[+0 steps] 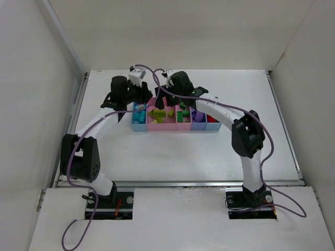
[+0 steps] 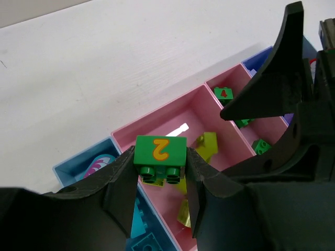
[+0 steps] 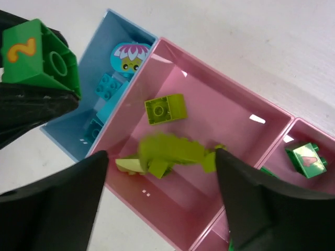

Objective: Sort the legos into containers by color

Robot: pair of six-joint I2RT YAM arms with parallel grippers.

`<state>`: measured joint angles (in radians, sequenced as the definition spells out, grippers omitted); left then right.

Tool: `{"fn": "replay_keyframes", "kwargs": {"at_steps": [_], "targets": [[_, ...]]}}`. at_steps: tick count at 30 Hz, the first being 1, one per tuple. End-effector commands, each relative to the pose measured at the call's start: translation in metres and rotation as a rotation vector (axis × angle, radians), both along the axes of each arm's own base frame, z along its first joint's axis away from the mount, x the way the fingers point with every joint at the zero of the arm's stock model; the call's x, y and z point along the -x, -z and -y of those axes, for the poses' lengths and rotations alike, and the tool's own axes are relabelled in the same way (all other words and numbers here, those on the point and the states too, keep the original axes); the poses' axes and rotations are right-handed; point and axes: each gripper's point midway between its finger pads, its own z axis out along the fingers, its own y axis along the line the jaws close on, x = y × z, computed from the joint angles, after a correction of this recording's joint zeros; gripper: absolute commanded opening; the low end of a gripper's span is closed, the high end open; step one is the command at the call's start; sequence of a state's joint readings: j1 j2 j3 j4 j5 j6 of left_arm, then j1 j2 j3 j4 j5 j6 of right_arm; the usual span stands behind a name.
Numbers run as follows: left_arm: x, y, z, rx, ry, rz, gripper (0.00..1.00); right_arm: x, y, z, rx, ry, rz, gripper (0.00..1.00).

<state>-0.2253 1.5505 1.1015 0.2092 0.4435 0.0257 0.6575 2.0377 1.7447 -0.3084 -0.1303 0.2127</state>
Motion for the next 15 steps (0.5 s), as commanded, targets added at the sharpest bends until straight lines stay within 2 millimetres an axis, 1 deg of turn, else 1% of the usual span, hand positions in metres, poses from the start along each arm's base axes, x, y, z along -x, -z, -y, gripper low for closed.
{"fn": "replay_keyframes", "kwargs": {"at_steps": [1,2,3,4,5,6,7,8,9,10,11,12,13,14,15], "targets": [[-0.009,-0.017,0.0,-0.011,0.001,0.045,0.0,0.005,-0.026,-0.005,-0.018,-0.062,-0.019,0.91],[-0.01,-0.021,0.0,-0.009,0.001,0.054,0.0,0.003,-0.032,-0.002,-0.009,-0.055,0.003,0.99],[-0.012,-0.016,0.0,-0.011,0.001,0.043,0.0,-0.003,-0.041,0.007,-0.006,-0.019,0.028,0.99],[-0.01,-0.018,0.006,-0.013,0.022,0.057,0.0,-0.007,-0.042,0.02,0.005,0.014,0.032,0.99],[-0.013,-0.018,0.006,-0.013,0.022,0.057,0.0,-0.008,-0.066,0.034,-0.019,0.065,0.061,0.99],[-0.011,-0.014,0.014,-0.023,0.044,0.055,0.0,-0.011,-0.074,0.049,-0.021,0.12,0.072,0.99],[-0.01,-0.014,0.028,-0.021,0.072,0.063,0.0,-0.014,-0.087,0.084,-0.028,0.233,0.085,0.99],[-0.012,-0.009,0.028,-0.036,0.078,0.063,0.0,-0.016,-0.094,0.103,-0.022,0.284,0.108,0.99],[-0.009,-0.015,0.048,-0.039,0.122,0.082,0.0,-0.015,-0.099,0.122,-0.035,0.351,0.104,0.99],[-0.007,-0.015,0.06,-0.05,0.154,0.102,0.0,-0.019,-0.106,0.146,-0.024,0.441,0.138,0.99],[-0.005,-0.013,0.073,-0.057,0.183,0.104,0.0,-0.018,-0.094,0.172,0.009,0.504,0.133,0.99],[-0.003,-0.001,0.087,-0.059,0.219,0.081,0.0,-0.012,-0.113,0.188,-0.005,0.548,0.177,0.99],[0.003,-0.004,0.11,-0.051,0.269,0.09,0.0,-0.01,-0.114,0.201,0.008,0.585,0.186,0.99],[0.006,0.001,0.12,-0.047,0.287,0.076,0.0,-0.01,-0.114,0.217,0.024,0.634,0.196,0.99],[0.008,0.019,0.129,-0.051,0.3,0.034,0.0,-0.003,-0.112,0.225,0.034,0.644,0.187,0.99]]}}
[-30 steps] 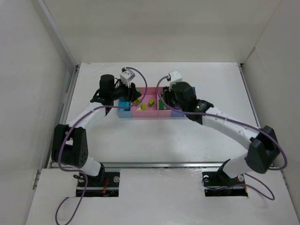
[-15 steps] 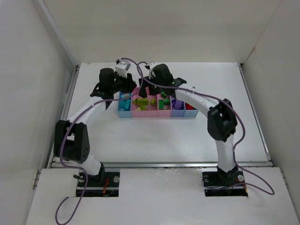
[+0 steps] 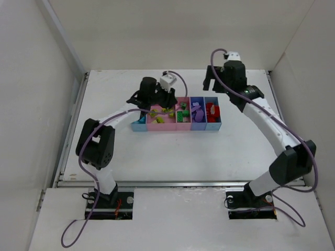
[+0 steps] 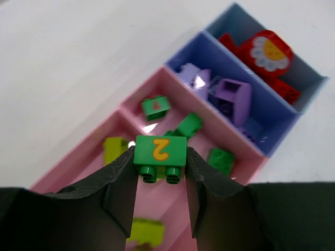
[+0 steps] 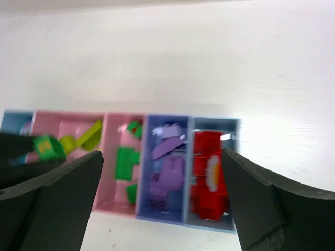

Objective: Sort the legos into containers by color

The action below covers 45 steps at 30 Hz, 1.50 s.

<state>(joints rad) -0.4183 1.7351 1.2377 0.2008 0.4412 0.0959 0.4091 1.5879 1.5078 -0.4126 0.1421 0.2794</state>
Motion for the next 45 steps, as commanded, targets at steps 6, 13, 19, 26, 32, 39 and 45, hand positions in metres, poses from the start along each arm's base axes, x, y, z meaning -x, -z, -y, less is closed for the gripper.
{"fn": "replay_keyframes", "kwargs": {"at_steps": [6,13,19,26,32,39,45], "targets": [[0.007,0.017,0.069,-0.006,0.143,0.041,0.0,0.025,0.0,0.051,0.049,0.177,0.022,0.99],[0.005,0.043,0.078,-0.023,0.158,0.001,0.41,0.045,-0.008,0.067,0.058,0.198,0.044,0.99],[0.008,0.033,0.079,-0.03,0.178,-0.014,1.0,0.046,-0.025,0.07,0.095,0.17,0.101,0.99],[-0.007,-0.043,0.056,0.006,0.028,0.096,1.0,0.038,-0.052,0.077,0.081,0.202,0.171,0.99],[-0.052,-0.119,-0.086,-0.007,-0.61,0.246,1.0,0.036,-0.061,0.122,0.052,0.436,0.19,0.99],[-0.037,-0.116,-0.33,-0.216,-1.286,0.128,1.0,0.062,-0.063,0.181,0.095,0.79,0.206,0.99],[0.039,-0.088,-0.409,-0.165,-1.428,0.076,1.0,0.105,-0.068,0.237,0.157,1.17,0.297,0.99]]}}
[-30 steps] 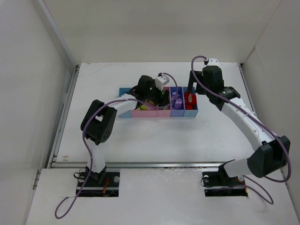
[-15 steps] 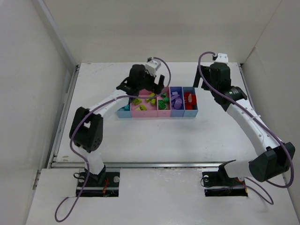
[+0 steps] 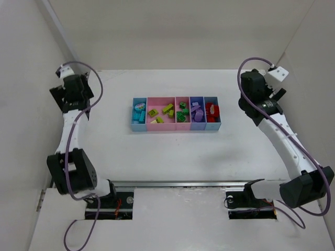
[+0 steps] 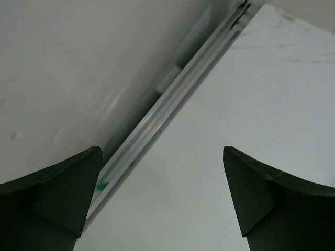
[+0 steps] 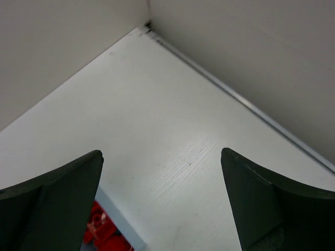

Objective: Sort the legos into containers by color

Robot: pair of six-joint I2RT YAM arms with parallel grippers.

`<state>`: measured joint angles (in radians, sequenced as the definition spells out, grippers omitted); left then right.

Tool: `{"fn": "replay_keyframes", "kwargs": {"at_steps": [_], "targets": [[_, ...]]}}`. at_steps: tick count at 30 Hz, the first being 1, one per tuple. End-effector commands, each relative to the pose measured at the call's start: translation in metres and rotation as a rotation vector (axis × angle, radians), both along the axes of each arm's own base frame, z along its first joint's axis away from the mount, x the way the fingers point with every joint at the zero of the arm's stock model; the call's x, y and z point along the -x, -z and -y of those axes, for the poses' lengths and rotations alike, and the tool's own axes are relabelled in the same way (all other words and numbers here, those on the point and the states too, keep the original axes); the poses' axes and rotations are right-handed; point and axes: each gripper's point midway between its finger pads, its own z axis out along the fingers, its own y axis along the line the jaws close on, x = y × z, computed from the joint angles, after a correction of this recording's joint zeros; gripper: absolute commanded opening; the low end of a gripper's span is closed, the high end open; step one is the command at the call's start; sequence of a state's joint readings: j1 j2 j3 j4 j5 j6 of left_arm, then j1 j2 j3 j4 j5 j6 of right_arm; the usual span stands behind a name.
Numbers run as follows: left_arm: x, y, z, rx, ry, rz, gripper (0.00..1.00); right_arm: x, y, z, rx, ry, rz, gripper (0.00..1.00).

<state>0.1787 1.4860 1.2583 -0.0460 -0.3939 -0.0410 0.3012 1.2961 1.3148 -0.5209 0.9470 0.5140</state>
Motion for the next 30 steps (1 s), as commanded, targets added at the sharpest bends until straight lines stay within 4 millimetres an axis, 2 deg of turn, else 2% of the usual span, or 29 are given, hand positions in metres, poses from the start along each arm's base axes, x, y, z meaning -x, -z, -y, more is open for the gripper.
{"fn": "replay_keyframes", "kwargs": {"at_steps": [1,2,7,11,21,28,30], "targets": [[0.045,-0.027,0.009,0.015,0.001,0.113,1.0,0.035,-0.026,0.04,0.048,0.268,0.124,0.99],[0.058,-0.005,0.006,0.02,-0.019,0.069,1.0,0.036,-0.028,0.04,0.051,0.268,0.118,0.99],[0.081,0.016,0.007,0.03,-0.047,0.049,1.0,0.031,-0.027,0.037,0.092,0.246,0.0,0.99],[0.087,0.013,0.014,0.056,-0.026,0.075,1.0,0.027,-0.011,0.036,0.121,0.263,-0.093,0.99],[0.092,0.013,0.025,0.09,0.015,0.088,1.0,0.038,-0.005,0.038,0.1,0.268,-0.094,0.99],[0.092,0.01,0.031,0.108,0.04,0.102,1.0,0.047,-0.016,0.041,0.09,0.251,-0.014,0.99],[0.094,0.007,0.031,0.106,0.041,0.111,1.0,0.058,-0.033,0.041,0.069,0.233,0.059,0.99]]}}
